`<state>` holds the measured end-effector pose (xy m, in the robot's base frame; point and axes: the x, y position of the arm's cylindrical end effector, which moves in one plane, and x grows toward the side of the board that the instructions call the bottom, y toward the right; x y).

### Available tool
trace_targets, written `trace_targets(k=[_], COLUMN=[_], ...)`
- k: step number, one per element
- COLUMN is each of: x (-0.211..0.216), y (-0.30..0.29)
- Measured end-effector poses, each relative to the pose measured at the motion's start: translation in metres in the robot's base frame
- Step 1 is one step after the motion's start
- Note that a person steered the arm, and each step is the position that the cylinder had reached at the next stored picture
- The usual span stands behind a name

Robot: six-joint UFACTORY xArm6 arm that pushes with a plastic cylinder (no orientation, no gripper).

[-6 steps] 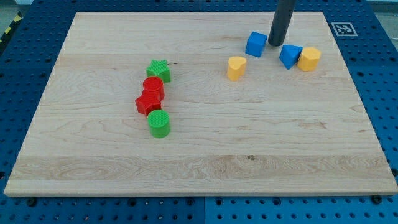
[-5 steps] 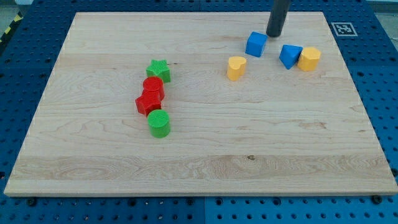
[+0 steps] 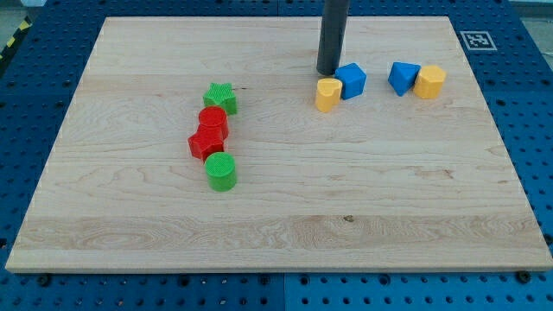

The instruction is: Push the cube right beside the heart

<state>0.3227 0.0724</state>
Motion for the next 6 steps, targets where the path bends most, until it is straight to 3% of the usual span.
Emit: trace_targets(k=[6], x=[0.015], y=[0.041])
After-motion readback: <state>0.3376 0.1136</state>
